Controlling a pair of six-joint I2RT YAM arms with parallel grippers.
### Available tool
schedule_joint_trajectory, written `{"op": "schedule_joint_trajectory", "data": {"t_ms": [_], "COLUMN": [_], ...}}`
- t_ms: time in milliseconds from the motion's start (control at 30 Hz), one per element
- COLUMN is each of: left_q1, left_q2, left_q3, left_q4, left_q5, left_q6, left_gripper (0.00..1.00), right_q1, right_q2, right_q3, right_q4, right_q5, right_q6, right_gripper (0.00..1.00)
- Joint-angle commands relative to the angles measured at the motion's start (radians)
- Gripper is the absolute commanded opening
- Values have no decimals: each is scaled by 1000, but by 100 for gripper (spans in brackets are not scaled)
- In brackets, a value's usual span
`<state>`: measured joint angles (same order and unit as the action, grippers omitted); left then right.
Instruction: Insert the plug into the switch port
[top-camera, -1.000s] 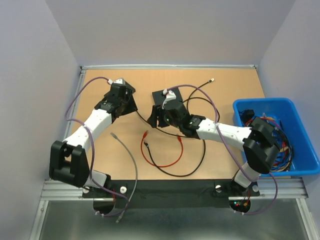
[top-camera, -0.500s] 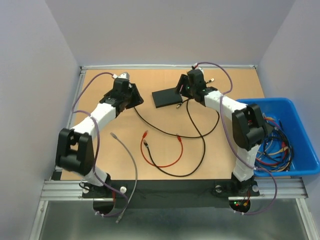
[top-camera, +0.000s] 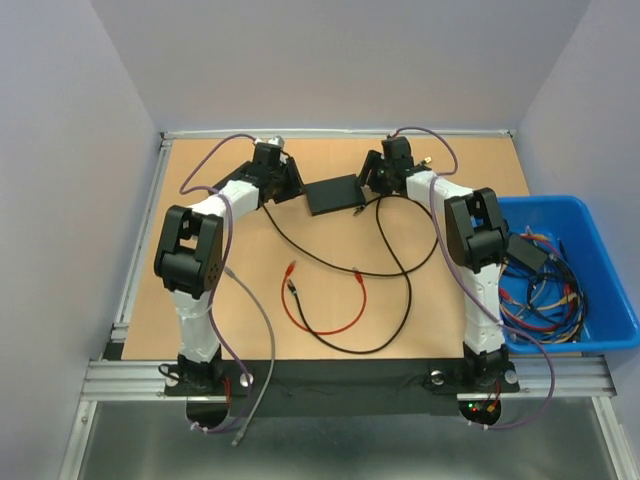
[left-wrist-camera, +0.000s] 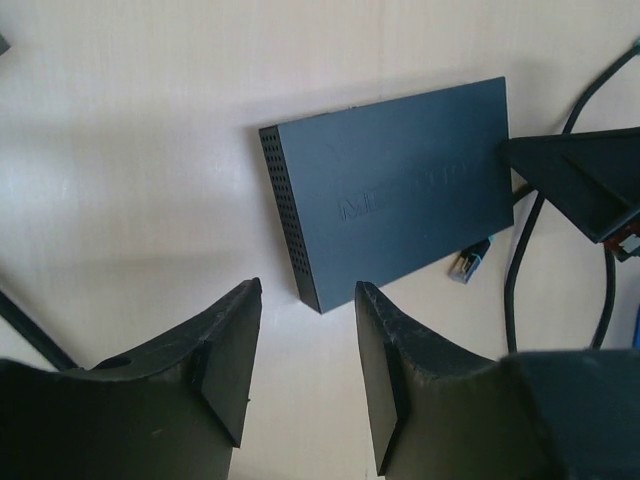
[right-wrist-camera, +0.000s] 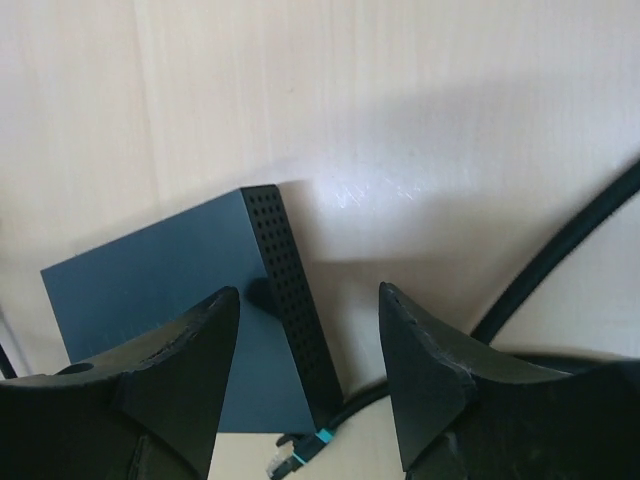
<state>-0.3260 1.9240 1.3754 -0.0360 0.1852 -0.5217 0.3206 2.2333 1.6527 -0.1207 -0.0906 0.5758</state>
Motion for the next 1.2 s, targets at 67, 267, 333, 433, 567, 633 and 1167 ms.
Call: {"op": "schedule_joint_trajectory", "data": {"t_ms": [67, 267, 333, 433, 567, 633, 1167], "left_q1": [-2, -5, -7, -8, -8, -15, -39], "left_q2": [65, 112, 121, 125, 135, 132, -101], "left_q3": [50, 68, 71, 73, 70, 57, -304], "left_q4": [31, 77, 81, 85, 94, 99, 168], "left_q5": [31, 60, 68, 72, 92, 103, 71], "left_q6": [15, 11, 11, 9, 6, 3, -40], "left_gripper": [53, 53, 53, 53, 53, 53, 52], "right_q1": [-2, -2, -2, -2, 2, 9, 204], "right_q2": [58, 110, 129, 134, 144, 150, 189], "right_q3": [100, 116, 116, 105, 116, 131, 177], "right_q4": [10, 10, 10, 12, 13, 12, 12], "right_q5": [-57, -103, -127, -152, -193, -228, -290], "right_q6": [-25, -17, -21, -31, -42, -45, -65], "right_gripper": [63, 62, 61, 61, 60, 60, 60]}}
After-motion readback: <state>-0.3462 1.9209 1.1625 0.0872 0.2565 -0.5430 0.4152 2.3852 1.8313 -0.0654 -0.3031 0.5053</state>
